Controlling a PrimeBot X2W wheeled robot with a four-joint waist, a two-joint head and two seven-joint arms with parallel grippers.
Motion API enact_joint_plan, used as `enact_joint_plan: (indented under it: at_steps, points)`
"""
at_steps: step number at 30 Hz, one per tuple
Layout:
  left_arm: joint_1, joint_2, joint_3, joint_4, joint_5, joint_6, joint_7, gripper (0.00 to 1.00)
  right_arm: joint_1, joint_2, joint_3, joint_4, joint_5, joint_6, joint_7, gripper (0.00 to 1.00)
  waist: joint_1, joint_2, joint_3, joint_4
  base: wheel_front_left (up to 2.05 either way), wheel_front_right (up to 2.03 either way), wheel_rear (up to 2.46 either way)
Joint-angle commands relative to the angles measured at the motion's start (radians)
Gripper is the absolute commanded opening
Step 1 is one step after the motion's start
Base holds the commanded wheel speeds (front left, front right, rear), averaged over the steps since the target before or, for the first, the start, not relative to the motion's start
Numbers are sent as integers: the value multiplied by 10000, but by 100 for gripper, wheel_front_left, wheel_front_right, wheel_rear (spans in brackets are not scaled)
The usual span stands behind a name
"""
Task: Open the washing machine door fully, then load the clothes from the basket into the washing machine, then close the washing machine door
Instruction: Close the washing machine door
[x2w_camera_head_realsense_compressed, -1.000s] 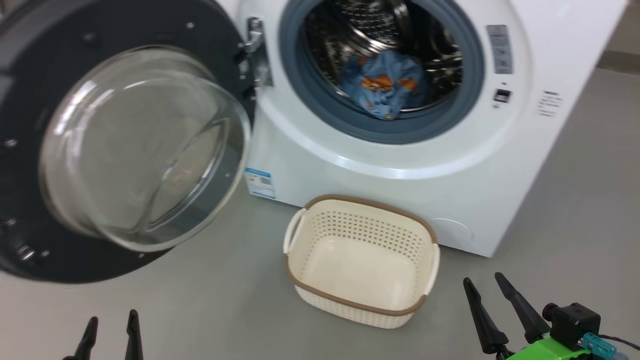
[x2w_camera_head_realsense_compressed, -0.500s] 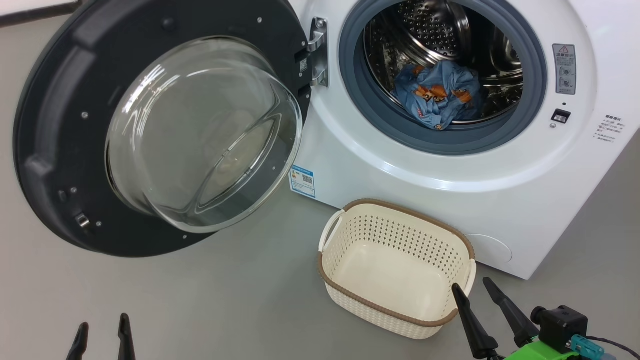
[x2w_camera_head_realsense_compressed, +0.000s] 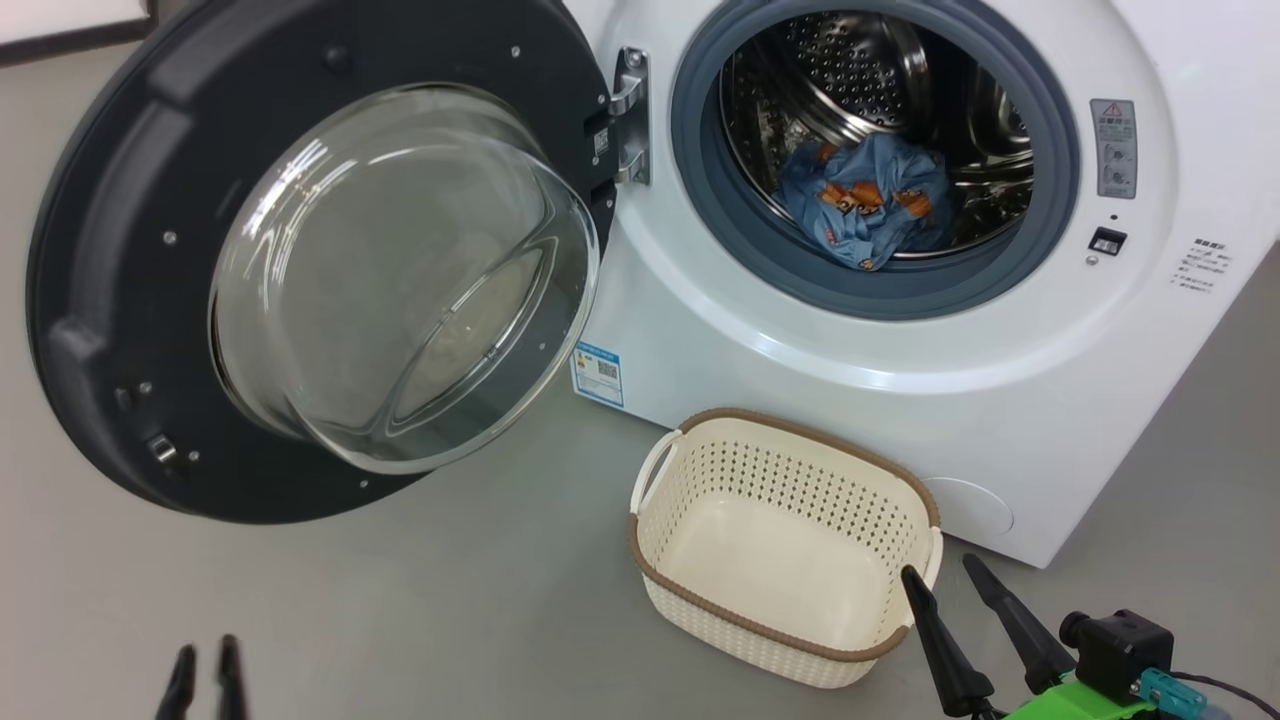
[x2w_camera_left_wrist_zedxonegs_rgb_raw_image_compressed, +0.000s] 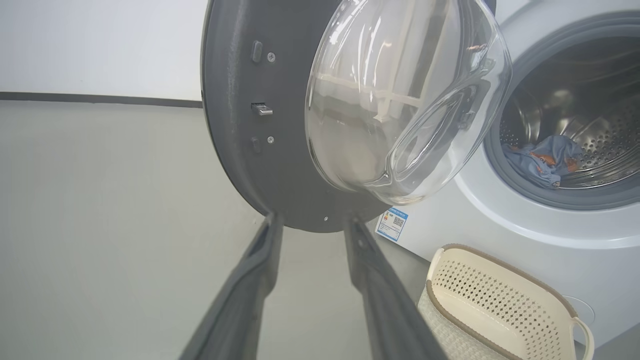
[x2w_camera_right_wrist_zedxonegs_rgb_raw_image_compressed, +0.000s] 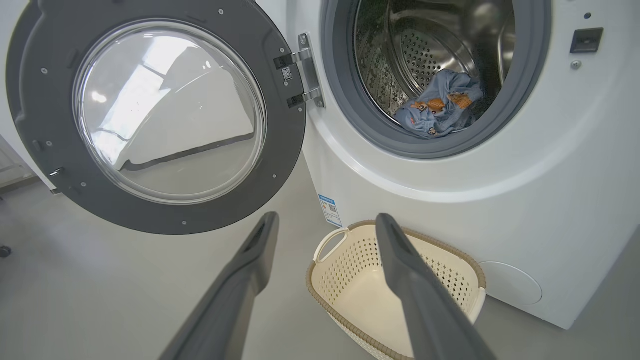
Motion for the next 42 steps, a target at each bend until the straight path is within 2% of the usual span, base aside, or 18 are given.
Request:
enact_joint_plan:
  at_steps: [1,6,10,13,15,19,26,32,38,39,42]
  points:
    - [-400,244,327,-378,-51,-40,-65,0,-75,-19,167,-254,28,16,-48,100,0,0,-69,-53,0,0,0]
    - [-1127,1098,637,-1033,-829,-92,-65,0,107,126,85,-298,4,16,-48,100,0,0,-156,-275,0,0,0]
    - [-1990,2303,826,-1391,-2195,-97,-51,0,190,231,94,-305,-5,16,-48,100,0,0,-151,-483,0,0,0]
    - [-2766,3493,931,-1178,-3434,-99,6,0,182,279,107,-307,-10,16,-48,100,0,0,-94,-662,0,0,0]
    - [-3230,4282,878,-936,-4014,-99,28,0,138,294,90,-318,-16,16,-48,100,0,0,-8,-777,0,0,0]
    - [-4212,5434,771,-98,-5551,-100,133,0,2,285,103,-366,-50,16,-48,100,0,0,241,-1010,0,0,0]
    - [-5806,7023,572,1817,-7920,-100,605,0,-247,200,120,-426,-110,16,-48,100,0,0,792,-1405,0,0,0]
    - [-6960,7946,91,3114,-10004,-101,2095,0,-565,11,39,-520,-184,16,-48,100,0,0,1454,-1587,0,0,0]
    - [-7822,8287,-146,4172,-11601,-101,3947,0,-783,-141,-34,-573,-243,16,-48,100,0,0,1797,-1649,0,0,0]
    - [-7822,8287,-146,4172,-11601,-101,3947,0,-783,-141,-34,-573,-243,16,-48,100,0,0,1797,-1649,0,0,0]
    - [-8097,8451,-287,4659,-12056,-101,4874,0,-790,-187,-28,-575,-263,16,-48,100,0,0,1856,-1668,0,0,0]
